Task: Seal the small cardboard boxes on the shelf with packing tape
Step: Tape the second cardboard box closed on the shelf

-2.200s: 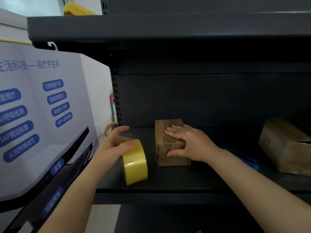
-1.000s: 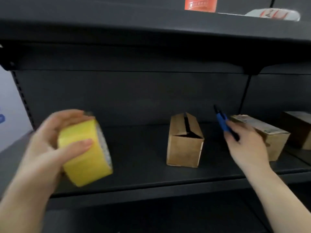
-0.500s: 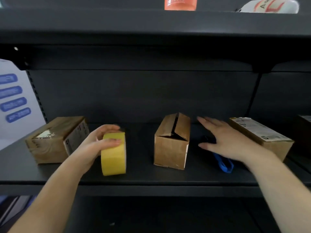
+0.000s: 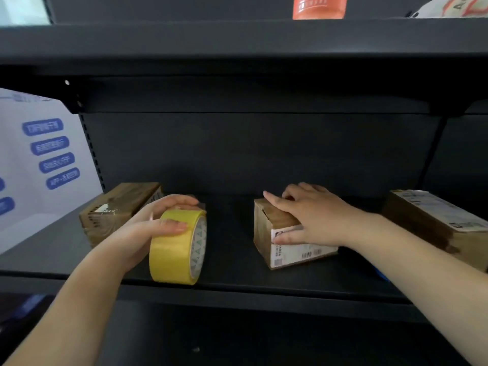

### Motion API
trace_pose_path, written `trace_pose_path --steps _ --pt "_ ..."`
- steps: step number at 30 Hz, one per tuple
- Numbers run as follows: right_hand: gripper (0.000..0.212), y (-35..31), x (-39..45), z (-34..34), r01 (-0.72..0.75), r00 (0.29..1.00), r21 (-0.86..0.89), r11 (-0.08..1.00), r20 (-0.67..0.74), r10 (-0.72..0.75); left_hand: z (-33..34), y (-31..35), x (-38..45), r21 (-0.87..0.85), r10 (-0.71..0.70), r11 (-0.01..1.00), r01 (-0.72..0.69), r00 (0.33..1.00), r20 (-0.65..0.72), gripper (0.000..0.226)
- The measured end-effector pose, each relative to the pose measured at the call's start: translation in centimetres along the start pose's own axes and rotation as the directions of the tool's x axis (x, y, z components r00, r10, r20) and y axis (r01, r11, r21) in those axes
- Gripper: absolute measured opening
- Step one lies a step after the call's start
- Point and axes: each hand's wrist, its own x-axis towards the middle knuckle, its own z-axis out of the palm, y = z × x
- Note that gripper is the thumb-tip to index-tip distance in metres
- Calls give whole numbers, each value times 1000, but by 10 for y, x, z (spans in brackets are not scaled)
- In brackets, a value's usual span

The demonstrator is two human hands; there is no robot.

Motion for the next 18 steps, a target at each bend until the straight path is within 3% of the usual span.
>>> trace_pose_path --steps 6,10,12,14,16,18 --pt "101 -12 -5 -14 -73 997 40 997 27 72 2 14 10 126 -5 992 -11 992 130 95" --pt "106 -18 -5 -37 -103 994 172 980 -20 108 10 29 25 196 19 979 -64 975 221 71" --pt "100 -24 -3 -50 -89 973 392 916 -162 164 15 40 32 234 41 967 -102 967 251 67" --pt "78 -33 1 -62 11 951 607 795 -252 179 21 50 37 261 57 956 -133 958 281 66" --pt "64 -44 10 -68 75 958 674 735 -254 135 25 58 40 272 67 950 -157 948 312 64" --pt "56 -54 18 -68 96 963 659 746 -251 98 27 62 41 275 86 944 -183 940 331 63"
